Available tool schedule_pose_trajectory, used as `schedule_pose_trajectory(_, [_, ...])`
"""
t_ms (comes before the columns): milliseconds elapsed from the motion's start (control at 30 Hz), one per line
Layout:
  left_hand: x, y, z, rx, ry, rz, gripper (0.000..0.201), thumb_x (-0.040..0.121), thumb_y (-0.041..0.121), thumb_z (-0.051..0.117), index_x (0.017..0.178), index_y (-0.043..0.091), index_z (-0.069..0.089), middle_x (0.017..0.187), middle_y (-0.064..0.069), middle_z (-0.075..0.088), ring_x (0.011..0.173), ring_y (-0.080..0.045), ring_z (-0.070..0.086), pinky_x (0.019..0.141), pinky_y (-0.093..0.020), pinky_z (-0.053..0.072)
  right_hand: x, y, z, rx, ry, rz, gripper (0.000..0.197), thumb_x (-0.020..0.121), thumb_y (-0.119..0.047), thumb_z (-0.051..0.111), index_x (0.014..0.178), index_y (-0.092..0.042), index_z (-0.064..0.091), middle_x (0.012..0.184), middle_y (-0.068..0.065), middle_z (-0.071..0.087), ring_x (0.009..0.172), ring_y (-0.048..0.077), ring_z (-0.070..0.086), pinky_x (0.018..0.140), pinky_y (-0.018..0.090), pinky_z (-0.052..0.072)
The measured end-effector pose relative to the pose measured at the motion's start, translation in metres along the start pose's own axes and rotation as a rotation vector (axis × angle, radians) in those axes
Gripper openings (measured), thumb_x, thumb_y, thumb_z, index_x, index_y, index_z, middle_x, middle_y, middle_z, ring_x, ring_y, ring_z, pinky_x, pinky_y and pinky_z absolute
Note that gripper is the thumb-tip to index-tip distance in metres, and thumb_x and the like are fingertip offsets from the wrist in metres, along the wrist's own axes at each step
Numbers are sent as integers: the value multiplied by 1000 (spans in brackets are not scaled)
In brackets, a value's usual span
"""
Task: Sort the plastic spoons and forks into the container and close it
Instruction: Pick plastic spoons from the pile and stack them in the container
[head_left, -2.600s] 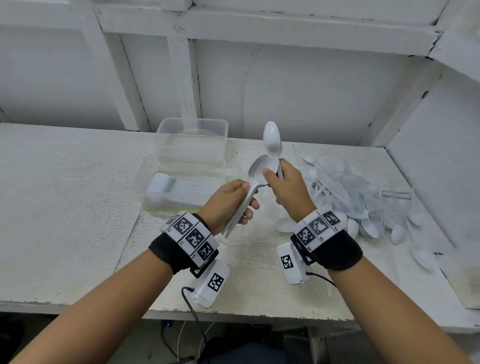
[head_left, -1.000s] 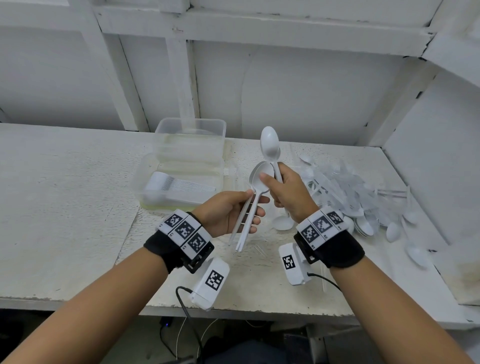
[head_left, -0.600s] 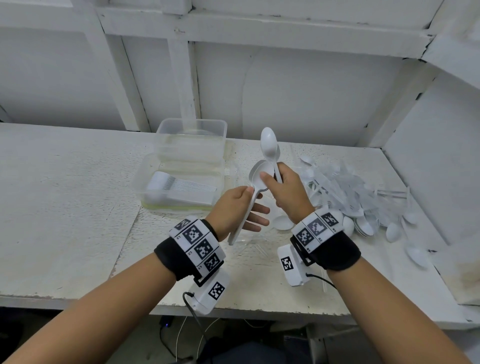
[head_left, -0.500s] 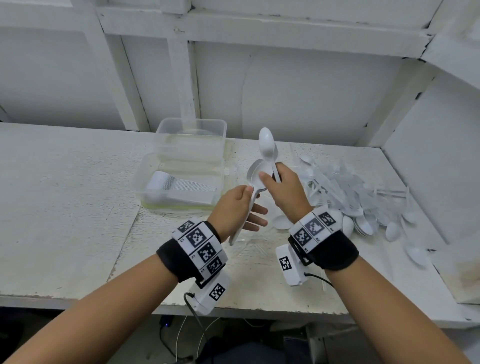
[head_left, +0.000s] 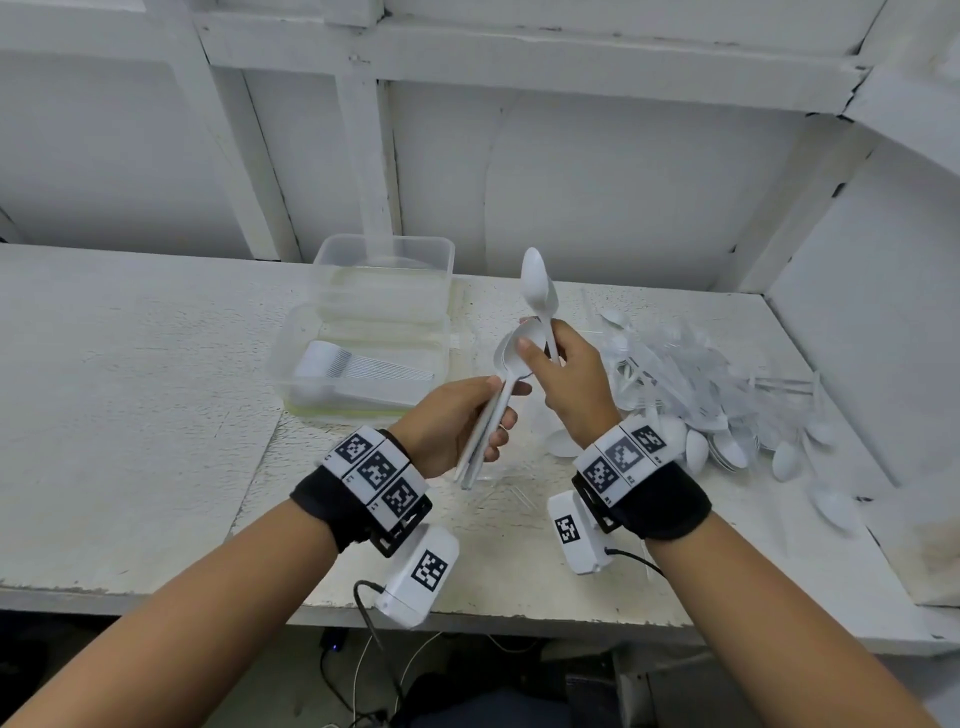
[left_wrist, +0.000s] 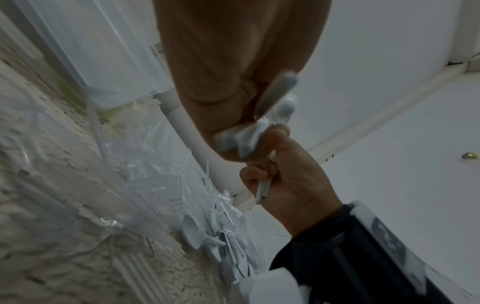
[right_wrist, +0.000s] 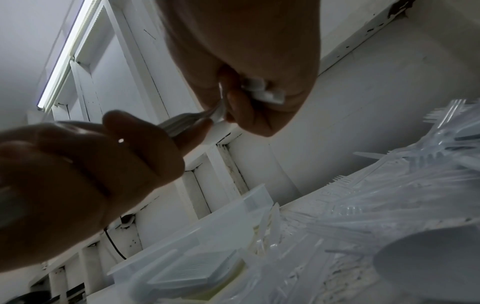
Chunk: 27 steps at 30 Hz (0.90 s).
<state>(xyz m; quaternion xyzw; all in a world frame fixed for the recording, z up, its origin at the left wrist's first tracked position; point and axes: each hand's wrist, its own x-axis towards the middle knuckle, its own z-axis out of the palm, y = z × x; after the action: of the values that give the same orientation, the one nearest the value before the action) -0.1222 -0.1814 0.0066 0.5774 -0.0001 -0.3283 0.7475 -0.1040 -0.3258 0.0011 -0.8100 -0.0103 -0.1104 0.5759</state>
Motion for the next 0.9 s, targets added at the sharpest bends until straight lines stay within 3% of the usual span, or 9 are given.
schedule_pose_trajectory(67, [1,1,-1,-1,-22,-10,31,102,22,29,108,8,56,62,-2,50,44,-10,45,43,-20,41,0,1,1,17,-8,11,25,93,-22,54,118,-21,58,89,-9,61,79,3,54,70,18,44])
schedule_pose_trajectory(167, [0,3,-4,-10,-77,-36,29,101,19,31,110,5,55,63,-3,56,47,-12,51,46,-22,47,0,1,2,62,-54,59,31,94,-22,53,125,-23,55,80,-18,55,62,-3,48,51,9,36])
schedule_pose_trajectory(267, [0,4,-9,-58,-140,-77,30,101,18,30,112,4,54,67,-4,61,52,-14,56,50,-26,51,3,0,0,125,-110,125,26,93,-19,55,118,-21,60,66,-13,49,48,1,40,40,19,31])
schedule_pose_trajectory(367, [0,5,-9,-117,-165,-105,32,100,18,29,113,5,55,67,-2,58,53,-13,54,51,-25,50,3,-3,-2,166,-141,118,18,92,-17,56,107,-24,61,65,-10,49,48,6,39,41,22,29])
schedule_pose_trajectory(467, [2,6,-6,-158,-163,-93,32,99,18,30,112,5,56,70,0,58,56,-12,56,55,-25,52,3,-6,-2,215,-163,123,19,92,-16,56,105,-30,60,72,-9,54,56,12,48,40,21,29])
schedule_pose_trajectory(633, [6,9,-6,-156,-161,-60,25,97,13,36,102,3,58,69,-2,60,60,-13,61,62,-26,56,5,-6,-1,150,-159,127,12,92,-23,56,102,-30,59,71,-9,51,52,5,43,40,19,31])
schedule_pose_trajectory(700, [8,9,-7,-142,-121,-30,21,97,12,39,96,3,57,69,-3,60,60,-13,61,64,-27,57,5,-5,1,116,-133,130,4,96,-29,48,98,-27,52,70,-5,45,50,5,37,39,18,30])
schedule_pose_trajectory(767, [11,8,-7,-135,-48,24,19,97,12,42,93,2,58,68,-4,61,61,-14,62,67,-30,59,5,-3,4,101,-75,152,12,99,-34,38,107,-25,42,71,-2,42,51,6,36,44,19,30])
schedule_pose_trajectory(900, [18,4,-7,-157,144,137,17,97,10,46,92,1,60,78,-9,67,68,-15,68,72,-32,58,-5,0,10,-10,16,69,9,100,-23,37,109,-23,40,71,-5,44,60,5,43,57,19,37])
